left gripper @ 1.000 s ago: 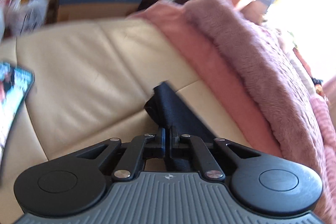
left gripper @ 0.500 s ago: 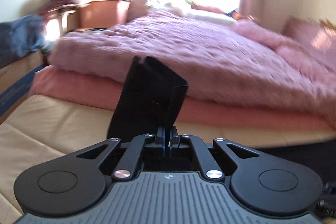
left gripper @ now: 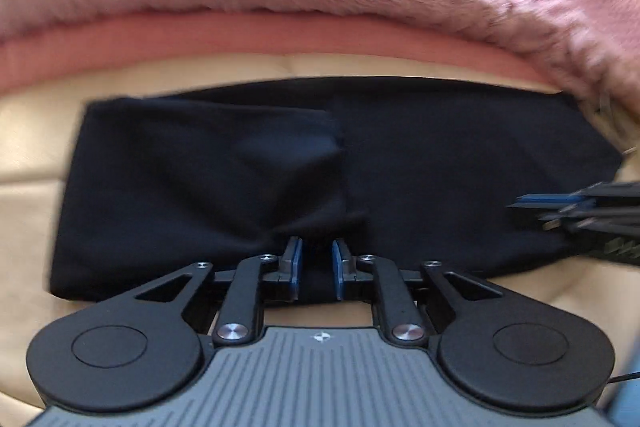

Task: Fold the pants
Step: 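Press the folded pants flat with both open grippers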

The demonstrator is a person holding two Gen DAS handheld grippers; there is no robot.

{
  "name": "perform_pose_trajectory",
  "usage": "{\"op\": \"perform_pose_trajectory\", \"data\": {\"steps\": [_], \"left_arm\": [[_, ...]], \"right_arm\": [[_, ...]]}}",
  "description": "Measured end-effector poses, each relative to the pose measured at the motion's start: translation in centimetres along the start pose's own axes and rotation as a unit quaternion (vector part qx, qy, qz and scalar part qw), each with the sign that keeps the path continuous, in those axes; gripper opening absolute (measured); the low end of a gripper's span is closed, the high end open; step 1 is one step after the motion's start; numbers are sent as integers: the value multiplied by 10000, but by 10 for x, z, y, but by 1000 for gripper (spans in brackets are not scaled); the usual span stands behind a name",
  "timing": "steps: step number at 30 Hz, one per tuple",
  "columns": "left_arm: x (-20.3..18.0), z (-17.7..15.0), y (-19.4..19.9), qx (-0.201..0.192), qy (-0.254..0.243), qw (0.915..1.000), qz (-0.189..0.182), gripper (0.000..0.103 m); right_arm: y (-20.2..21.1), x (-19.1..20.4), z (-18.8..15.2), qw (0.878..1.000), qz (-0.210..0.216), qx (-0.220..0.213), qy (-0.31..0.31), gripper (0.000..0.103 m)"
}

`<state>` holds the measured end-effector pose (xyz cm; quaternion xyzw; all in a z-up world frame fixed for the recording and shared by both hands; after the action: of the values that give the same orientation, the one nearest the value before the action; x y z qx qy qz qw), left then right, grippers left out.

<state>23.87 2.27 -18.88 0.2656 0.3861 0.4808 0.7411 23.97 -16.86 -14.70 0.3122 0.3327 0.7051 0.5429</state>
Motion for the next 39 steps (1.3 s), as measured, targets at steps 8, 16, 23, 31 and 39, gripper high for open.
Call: {"op": "perform_pose_trajectory", "data": {"steps": [8, 16, 23, 31, 39], "left_arm": [[18, 20, 24, -433, 888, 9939, -501, 31], [55, 40, 16, -562, 1268, 9903, -6, 29], [70, 41, 20, -676, 1509, 9862, 17, 27], [80, 39, 30, -779, 1605, 9839, 62, 27], [73, 37, 25, -685, 1529, 9858, -75, 27]], "right_arm": [[-9, 21, 3, 9989, 462, 15, -74, 13], [-34, 61, 34, 9937, 1081, -38, -298, 19], [-72, 84, 53, 9855, 1465, 170, -842, 23], [-105, 82, 59, 9748, 1607, 439, -1481, 9], [-74, 92, 74, 9916, 1099, -150, -669, 0]]}}
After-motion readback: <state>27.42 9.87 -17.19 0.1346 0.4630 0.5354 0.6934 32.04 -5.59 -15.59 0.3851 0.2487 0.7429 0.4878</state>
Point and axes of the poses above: each gripper's, at about its wrist camera, not at the fingertips, and y roughly against the way its jaws point, x to its left, z to its top, the point moved 7 cm from there along -y, roughly the way its jaws point, and after that the axes turned 7 degrees about -z, right-handed, at the moved point
